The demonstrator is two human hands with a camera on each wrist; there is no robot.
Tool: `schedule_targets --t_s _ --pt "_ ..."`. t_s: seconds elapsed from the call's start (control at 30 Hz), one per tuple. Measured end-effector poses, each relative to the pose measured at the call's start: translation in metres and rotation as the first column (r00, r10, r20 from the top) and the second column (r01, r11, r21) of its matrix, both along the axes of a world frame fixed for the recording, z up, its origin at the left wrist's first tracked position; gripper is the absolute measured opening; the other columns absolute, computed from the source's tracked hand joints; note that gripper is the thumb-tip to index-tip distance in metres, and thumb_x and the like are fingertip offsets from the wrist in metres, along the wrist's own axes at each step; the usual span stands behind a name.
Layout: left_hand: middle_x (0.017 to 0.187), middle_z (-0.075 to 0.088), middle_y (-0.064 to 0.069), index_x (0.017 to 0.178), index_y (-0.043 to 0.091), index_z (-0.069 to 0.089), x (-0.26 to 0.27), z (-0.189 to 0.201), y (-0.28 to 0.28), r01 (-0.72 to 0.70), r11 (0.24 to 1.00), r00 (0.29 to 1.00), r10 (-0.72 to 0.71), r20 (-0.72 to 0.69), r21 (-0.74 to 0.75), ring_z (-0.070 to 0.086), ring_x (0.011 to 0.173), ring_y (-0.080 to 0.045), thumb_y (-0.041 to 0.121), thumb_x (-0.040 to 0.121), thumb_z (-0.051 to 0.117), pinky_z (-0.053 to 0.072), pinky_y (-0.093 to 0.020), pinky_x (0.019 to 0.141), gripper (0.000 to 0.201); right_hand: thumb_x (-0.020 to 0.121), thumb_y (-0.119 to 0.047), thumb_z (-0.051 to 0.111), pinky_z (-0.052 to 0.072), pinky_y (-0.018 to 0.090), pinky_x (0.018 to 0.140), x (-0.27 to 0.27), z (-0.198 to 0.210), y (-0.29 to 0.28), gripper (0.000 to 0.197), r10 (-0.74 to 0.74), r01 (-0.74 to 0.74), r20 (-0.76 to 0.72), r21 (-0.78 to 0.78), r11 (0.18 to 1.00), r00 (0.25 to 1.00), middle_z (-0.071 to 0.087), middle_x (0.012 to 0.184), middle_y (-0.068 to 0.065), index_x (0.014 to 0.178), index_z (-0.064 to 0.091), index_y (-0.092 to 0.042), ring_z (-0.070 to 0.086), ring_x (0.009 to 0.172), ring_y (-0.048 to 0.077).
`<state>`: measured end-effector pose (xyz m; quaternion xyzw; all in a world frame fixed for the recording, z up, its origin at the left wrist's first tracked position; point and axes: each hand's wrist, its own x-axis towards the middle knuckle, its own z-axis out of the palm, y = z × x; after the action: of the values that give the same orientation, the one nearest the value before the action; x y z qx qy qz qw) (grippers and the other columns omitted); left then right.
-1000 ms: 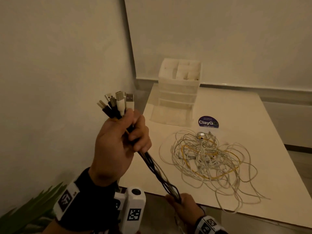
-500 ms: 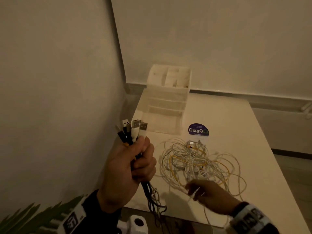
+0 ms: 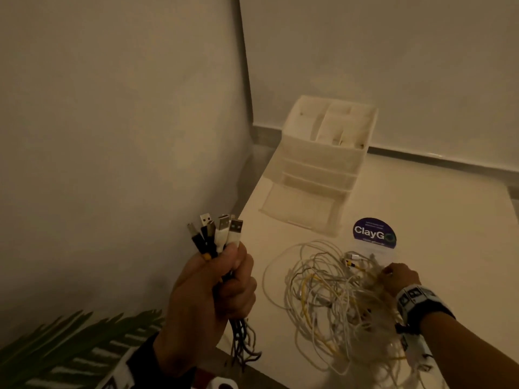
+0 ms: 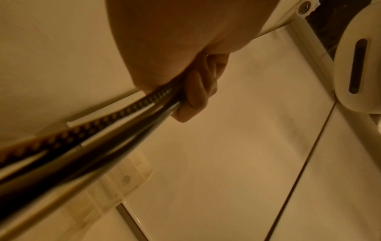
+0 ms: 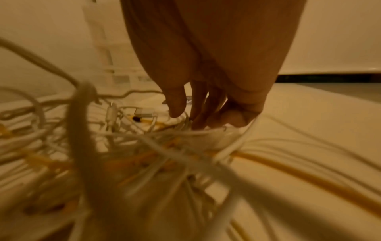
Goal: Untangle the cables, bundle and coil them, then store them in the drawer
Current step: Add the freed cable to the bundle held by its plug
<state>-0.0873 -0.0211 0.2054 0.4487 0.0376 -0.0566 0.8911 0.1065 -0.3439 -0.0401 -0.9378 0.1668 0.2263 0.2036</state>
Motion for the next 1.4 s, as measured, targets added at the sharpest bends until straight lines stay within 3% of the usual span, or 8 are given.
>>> schedule_targets --t_s 0.1,0.27,0.47,0.63,1.03,1.17,1.33,1.4 --pt "0.051 0.033 0.002 0.065 0.013 0.048 0.005 0.000 -0.005 -0.023 1.000 1.000 0.023 -0.017 0.008 0.027 0.038 -0.008 0.036 0.073 0.078 0.019 -0.024 0.040 0.038 0.092 -0.021 0.056 0.054 0.040 0.075 0.002 -0.011 0.001 0.021 -0.031 0.031 0.020 -0.034 0.999 0.999 0.056 0.071 0.012 0.078 0.062 -0.006 0.054 0.067 0.029" --pt "0.052 0.030 0.002 0.067 0.012 0.046 0.010 -0.002 -0.008 -0.024 1.000 1.000 0.024 -0.003 0.004 0.025 0.039 -0.008 0.035 0.075 0.076 0.018 -0.024 0.040 0.038 0.087 -0.021 0.069 0.051 0.041 0.077 -0.001 0.001 -0.012 0.025 -0.206 0.189 0.055 0.223 0.956 0.977 0.069 0.094 0.021 0.096 0.070 0.002 0.062 0.082 0.036" --pt "0.050 0.028 0.002 0.065 0.012 0.044 0.015 -0.001 -0.019 0.054 0.998 0.998 -0.053 0.020 -0.031 0.021 0.037 -0.006 0.037 0.069 0.081 0.016 -0.020 0.039 0.044 0.094 -0.011 0.057 0.048 0.041 0.070 -0.019 0.078 -0.018 0.016 -0.555 0.318 -0.012 0.830 0.459 0.832 0.059 0.077 0.018 0.099 0.062 0.004 0.059 0.073 0.031" --pt "0.051 0.026 0.002 0.064 0.012 0.044 0.010 0.004 -0.020 0.117 0.992 0.992 -0.115 0.056 -0.043 0.019 0.038 -0.007 0.038 0.069 0.081 0.014 -0.022 0.039 0.045 0.097 -0.013 0.053 0.052 0.042 0.082 -0.016 0.168 -0.010 0.012 -0.631 0.116 0.118 0.941 0.317 0.767 0.061 0.079 0.012 0.093 0.062 -0.007 0.064 0.079 0.028" --pt "0.053 0.025 0.000 0.065 0.013 0.043 -0.020 0.020 0.004 0.147 0.989 0.981 -0.144 0.127 -0.010 0.020 0.038 -0.008 0.038 0.074 0.075 0.020 -0.022 0.039 0.041 0.085 -0.015 0.065 0.059 0.038 0.072 0.010 0.398 0.004 0.002 -0.726 -0.391 0.529 0.840 0.375 0.439 0.062 0.081 0.007 0.084 0.063 -0.014 0.069 0.075 0.022" --pt "0.055 0.023 -0.003 0.062 0.015 0.042 -0.023 0.021 -0.001 0.063 0.994 0.990 -0.073 0.122 0.091 0.024 0.039 -0.013 0.034 0.085 0.057 0.030 -0.028 0.042 0.033 0.073 -0.030 0.074 0.057 0.032 0.074 0.009 0.430 -0.003 0.042 -0.735 -0.472 0.570 0.795 0.380 0.368 0.063 0.081 0.002 0.103 0.058 -0.007 0.069 0.074 0.014" --pt "0.058 0.022 -0.006 0.065 0.007 0.040 -0.018 0.013 -0.010 -0.028 0.984 0.991 0.005 0.132 0.176 0.023 0.042 -0.016 0.036 0.088 0.049 0.034 -0.030 0.045 0.038 0.084 -0.006 0.066 0.056 0.036 0.058 -0.072 0.389 0.065 0.021 -0.253 -0.619 0.880 0.464 0.634 0.401 0.062 0.073 0.007 0.075 0.058 -0.022 0.065 0.057 0.027" --pt "0.058 0.021 -0.005 0.072 0.006 0.045 -0.013 0.007 -0.012 -0.042 0.976 0.988 0.010 0.151 0.214 0.018 0.045 -0.015 0.036 0.088 0.055 0.026 -0.027 0.045 0.035 0.086 -0.009 0.066 0.054 0.030 0.054 -0.113 0.342 0.094 0.015 -0.013 -0.693 0.877 0.389 0.607 0.481 0.066 0.069 0.011 0.077 0.063 -0.021 0.063 0.052 0.026"
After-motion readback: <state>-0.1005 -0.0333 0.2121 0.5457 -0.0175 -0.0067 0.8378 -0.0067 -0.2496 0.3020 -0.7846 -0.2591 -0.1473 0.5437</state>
